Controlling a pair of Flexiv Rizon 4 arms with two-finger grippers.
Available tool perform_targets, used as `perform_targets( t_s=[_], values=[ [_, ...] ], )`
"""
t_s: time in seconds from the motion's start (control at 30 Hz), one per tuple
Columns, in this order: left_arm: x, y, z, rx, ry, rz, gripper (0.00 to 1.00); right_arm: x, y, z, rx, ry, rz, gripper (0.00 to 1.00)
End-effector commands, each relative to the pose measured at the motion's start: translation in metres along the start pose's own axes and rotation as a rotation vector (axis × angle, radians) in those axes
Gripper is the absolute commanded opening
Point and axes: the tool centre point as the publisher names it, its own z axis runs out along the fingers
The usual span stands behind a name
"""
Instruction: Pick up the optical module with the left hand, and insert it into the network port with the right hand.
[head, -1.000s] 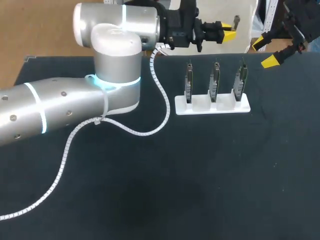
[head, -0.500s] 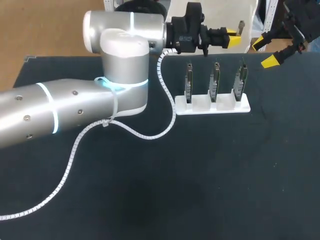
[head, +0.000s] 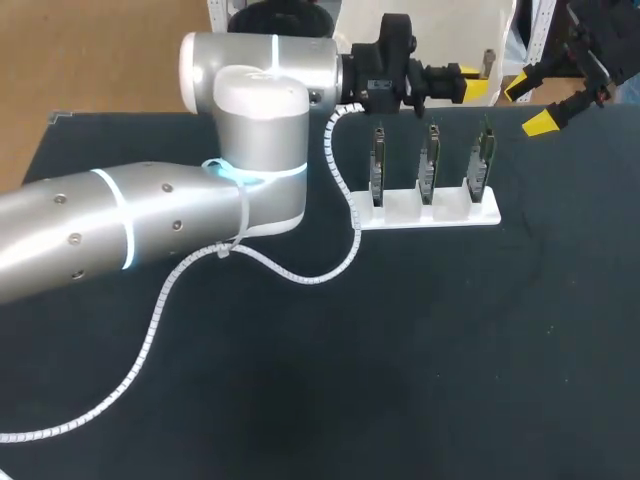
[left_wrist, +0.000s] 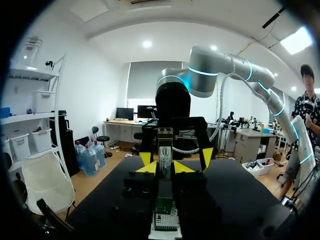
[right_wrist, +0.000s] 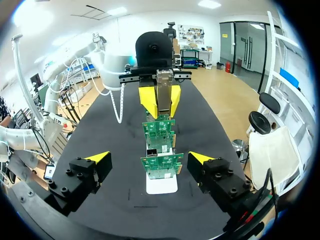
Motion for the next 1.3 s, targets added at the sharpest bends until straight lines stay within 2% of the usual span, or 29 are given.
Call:
perform_targets(
  t_s=[0.03,0.3,0.5,1.3],
  values=[
    [0.002,0.002,0.002,0.012,-0.004,-0.004,0.00,0.000,0.002,0.000,0.006,0.000,-0.001,1.00],
    [0.007,-0.007,0.010,0.070,0.008,-0.026,0.00,0.000,0.002,0.000,0.006,0.000,-0.001,1.00],
    [0.007,-0.012,0.014,0.081,0.017,-0.026,0.00,0.000,0.002,0.000,0.006,0.000,-0.001,1.00],
    [0.015,-0.019,0.012,0.007,0.020,-0.054,0.00,0.000,0.002,0.000,0.006,0.000,-0.001,1.00]
  ],
)
